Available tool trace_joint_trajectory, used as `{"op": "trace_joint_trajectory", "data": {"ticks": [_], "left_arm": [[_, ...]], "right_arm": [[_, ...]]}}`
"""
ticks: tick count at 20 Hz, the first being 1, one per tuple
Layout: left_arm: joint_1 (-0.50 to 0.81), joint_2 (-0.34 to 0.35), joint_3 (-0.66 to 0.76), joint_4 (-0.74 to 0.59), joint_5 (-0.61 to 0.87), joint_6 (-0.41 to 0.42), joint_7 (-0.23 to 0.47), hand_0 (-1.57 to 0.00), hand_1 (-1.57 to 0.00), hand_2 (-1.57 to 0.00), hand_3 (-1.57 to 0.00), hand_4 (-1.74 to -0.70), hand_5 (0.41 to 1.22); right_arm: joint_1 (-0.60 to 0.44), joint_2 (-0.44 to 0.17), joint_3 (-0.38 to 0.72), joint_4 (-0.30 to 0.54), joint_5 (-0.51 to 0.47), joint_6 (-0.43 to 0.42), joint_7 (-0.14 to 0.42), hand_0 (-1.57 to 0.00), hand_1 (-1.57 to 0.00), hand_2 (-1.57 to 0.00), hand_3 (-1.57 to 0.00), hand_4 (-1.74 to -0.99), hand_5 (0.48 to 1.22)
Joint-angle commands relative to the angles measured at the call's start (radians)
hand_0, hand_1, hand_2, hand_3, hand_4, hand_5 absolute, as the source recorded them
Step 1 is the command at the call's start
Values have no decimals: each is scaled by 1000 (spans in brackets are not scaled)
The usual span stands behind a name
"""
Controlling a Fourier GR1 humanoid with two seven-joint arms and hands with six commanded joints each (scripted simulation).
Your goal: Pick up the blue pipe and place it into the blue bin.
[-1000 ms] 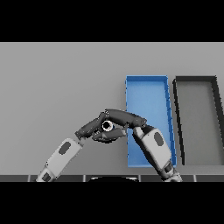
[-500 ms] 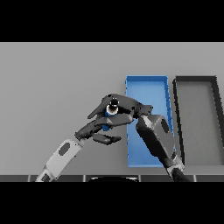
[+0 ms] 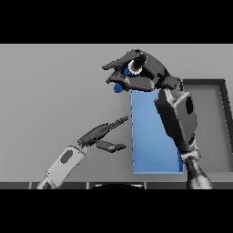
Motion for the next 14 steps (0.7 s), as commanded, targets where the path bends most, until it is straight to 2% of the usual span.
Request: {"op": "trace_joint_trajectory", "data": {"ticks": [1,4,8,11,14], "left_arm": [[3,13,4,-7,0,-2,-2,1,1,1,1,-850,484],[-2,12,8,-12,-8,11,8,1,1,1,1,-835,474],[5,30,15,-20,-8,9,10,1,1,1,1,-827,463],[14,37,14,-26,-12,10,-2,1,1,1,1,-828,462],[15,46,17,-39,-4,3,-4,1,1,1,1,-826,466]], "right_arm": [[-5,-15,-16,35,26,-2,-6,-1571,-1571,-1571,-1571,-1498,1221],[-5,-64,-74,169,107,-5,-3,-1571,-1571,-1571,-1571,-1498,1221],[71,-105,-138,280,173,-19,15,-1571,-1571,-1571,-1571,-1499,1221],[154,-104,-156,313,206,-19,33,-1571,-1571,-1571,-1571,-1499,1221],[265,-99,-160,295,253,-52,85,-1571,-1571,-1571,-1571,-1499,1221]]}}
